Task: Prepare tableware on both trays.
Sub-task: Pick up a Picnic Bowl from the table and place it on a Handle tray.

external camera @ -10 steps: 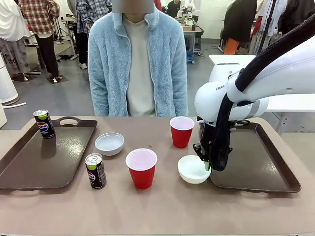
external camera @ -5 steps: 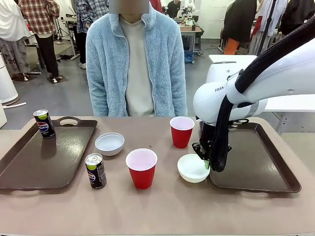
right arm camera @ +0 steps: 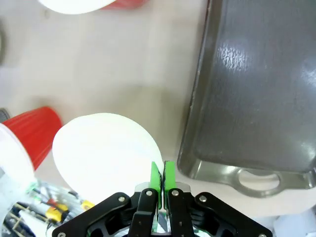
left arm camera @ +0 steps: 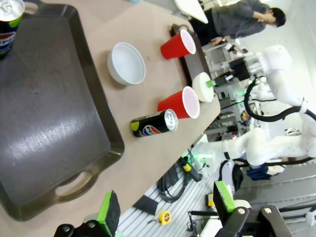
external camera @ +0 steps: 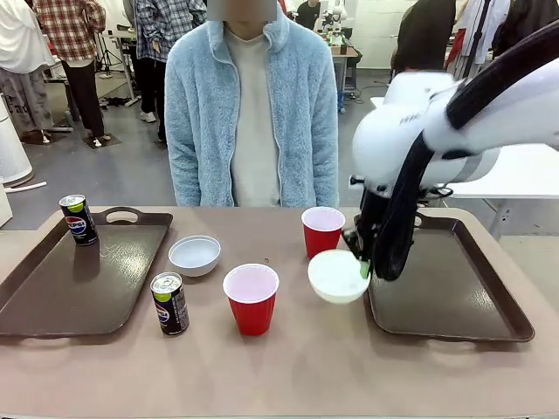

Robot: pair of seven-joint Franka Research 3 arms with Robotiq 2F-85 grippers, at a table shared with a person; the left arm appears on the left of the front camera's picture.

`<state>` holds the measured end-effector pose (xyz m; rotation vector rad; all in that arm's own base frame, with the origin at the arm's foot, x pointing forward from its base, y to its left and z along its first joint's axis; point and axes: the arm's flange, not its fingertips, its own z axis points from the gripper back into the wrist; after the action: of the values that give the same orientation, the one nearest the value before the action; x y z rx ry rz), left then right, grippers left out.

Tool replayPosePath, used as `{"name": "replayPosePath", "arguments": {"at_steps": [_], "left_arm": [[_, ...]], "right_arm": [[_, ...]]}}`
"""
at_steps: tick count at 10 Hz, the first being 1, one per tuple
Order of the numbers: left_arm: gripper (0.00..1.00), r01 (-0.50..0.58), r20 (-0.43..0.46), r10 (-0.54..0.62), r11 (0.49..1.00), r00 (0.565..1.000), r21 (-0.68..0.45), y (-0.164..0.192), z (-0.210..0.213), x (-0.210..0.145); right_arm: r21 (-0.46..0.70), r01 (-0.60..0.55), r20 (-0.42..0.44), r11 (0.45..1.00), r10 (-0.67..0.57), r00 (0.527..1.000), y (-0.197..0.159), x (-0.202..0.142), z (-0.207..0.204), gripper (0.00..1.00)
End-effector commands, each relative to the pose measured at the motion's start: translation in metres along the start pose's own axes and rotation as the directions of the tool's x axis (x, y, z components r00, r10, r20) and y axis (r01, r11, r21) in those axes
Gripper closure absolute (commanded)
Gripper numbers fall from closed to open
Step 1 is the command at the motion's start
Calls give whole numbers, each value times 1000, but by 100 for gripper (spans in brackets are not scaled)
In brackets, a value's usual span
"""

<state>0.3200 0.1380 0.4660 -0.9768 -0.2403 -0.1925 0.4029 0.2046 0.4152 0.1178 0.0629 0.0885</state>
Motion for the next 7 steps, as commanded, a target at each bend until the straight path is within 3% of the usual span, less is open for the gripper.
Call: {"name": "replayPosePath", "arguments": {"at_steps": [1, 7], "left_arm": [[0, 5, 8, -5, 1000, 1000, -15, -1, 0, 0], [0, 5, 8, -5, 1000, 1000, -15, -1, 0, 0]], "right_arm": [[57, -8, 49, 998, 5, 999, -27, -9, 30, 100], [111, 154, 45, 982, -160, 986, -187, -4, 75, 100]]}}
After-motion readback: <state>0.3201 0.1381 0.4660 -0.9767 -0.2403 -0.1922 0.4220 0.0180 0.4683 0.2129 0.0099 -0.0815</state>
